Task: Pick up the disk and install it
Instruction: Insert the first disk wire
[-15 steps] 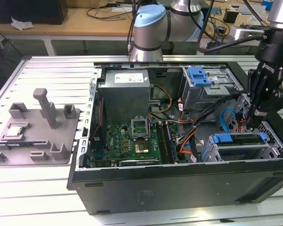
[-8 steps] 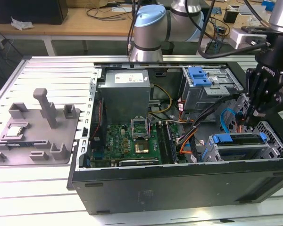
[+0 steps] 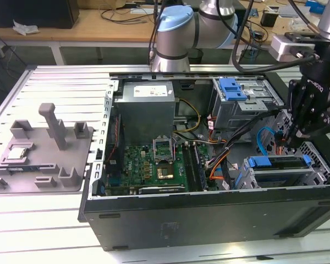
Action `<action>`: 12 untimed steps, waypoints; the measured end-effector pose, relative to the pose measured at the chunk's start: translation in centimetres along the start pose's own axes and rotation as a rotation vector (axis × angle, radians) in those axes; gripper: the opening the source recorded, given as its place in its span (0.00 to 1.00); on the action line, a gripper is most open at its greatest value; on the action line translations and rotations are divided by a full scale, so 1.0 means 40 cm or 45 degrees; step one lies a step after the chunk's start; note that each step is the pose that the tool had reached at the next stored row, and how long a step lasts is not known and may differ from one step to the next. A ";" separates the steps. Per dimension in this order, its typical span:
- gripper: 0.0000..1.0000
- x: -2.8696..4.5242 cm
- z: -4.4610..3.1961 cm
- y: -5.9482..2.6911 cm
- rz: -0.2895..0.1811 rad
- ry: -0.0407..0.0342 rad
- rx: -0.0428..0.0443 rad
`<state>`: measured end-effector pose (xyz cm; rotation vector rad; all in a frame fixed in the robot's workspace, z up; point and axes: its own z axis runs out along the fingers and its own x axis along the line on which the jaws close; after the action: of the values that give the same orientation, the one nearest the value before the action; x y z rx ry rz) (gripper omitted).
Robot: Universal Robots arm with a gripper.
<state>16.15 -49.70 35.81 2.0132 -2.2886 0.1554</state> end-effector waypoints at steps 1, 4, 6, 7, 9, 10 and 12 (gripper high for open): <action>0.16 0.003 0.000 0.001 -0.001 -0.0086 0.000; 0.16 0.013 0.001 0.005 -0.010 -0.0393 0.000; 0.16 0.013 0.001 0.006 -0.011 -0.0393 0.000; 0.16 0.013 0.001 0.006 -0.011 -0.0393 0.000; 0.16 0.014 0.001 0.005 -0.012 -0.0417 0.000; 0.16 0.016 0.002 0.005 -0.012 -0.0443 -0.001; 0.16 0.022 0.002 0.004 -0.012 -0.0633 -0.003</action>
<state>15.87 -50.54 35.82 2.0489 -2.3072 0.1032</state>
